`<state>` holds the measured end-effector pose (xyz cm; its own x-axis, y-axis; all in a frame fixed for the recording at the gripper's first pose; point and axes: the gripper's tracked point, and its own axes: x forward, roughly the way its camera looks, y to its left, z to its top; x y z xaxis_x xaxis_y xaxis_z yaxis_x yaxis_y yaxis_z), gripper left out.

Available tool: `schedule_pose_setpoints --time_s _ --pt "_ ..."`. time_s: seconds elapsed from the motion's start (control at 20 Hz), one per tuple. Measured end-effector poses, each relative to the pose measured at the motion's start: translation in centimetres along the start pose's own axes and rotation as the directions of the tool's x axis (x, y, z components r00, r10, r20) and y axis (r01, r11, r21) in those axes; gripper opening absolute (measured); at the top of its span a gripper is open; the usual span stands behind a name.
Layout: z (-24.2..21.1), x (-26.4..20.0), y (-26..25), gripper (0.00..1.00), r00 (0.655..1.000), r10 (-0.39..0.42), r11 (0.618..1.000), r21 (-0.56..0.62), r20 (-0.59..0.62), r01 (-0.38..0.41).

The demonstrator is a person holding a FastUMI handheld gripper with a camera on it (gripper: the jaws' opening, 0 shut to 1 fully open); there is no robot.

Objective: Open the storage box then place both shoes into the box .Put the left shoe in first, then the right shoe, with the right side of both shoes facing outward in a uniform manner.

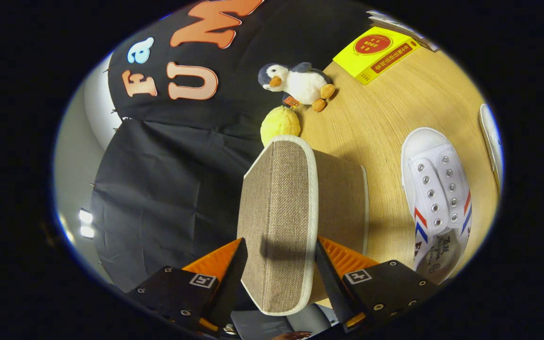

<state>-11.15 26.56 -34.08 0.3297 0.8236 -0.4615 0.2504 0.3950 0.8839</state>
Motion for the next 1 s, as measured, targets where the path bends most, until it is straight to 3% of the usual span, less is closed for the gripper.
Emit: schedule_pose_setpoints --time_s 0.15,0.4,0.45,0.55,0.65,0.85,1.0 --pt "1.3 -1.0 2.5 0.74 0.996 0.080 0.997 0.007 0.036 -0.080" --pt "0.1 -0.1 3.6 0.56 0.998 0.065 0.997 -0.048 0.008 -0.064" --pt "0.1 0.1 3.9 0.44 0.998 0.057 0.997 -0.050 0.013 -0.057" --pt "0.2 0.2 3.9 0.28 1.000 0.022 0.998 -0.056 0.023 -0.020" --pt "0.4 0.2 5.1 0.19 0.999 0.023 0.999 -0.049 0.037 -0.022" --pt "3.0 -1.1 10.2 0.08 0.986 0.109 0.991 -0.084 0.123 -0.099" --pt "4.0 -0.7 12.1 0.06 0.982 0.111 0.984 -0.152 0.154 -0.088"
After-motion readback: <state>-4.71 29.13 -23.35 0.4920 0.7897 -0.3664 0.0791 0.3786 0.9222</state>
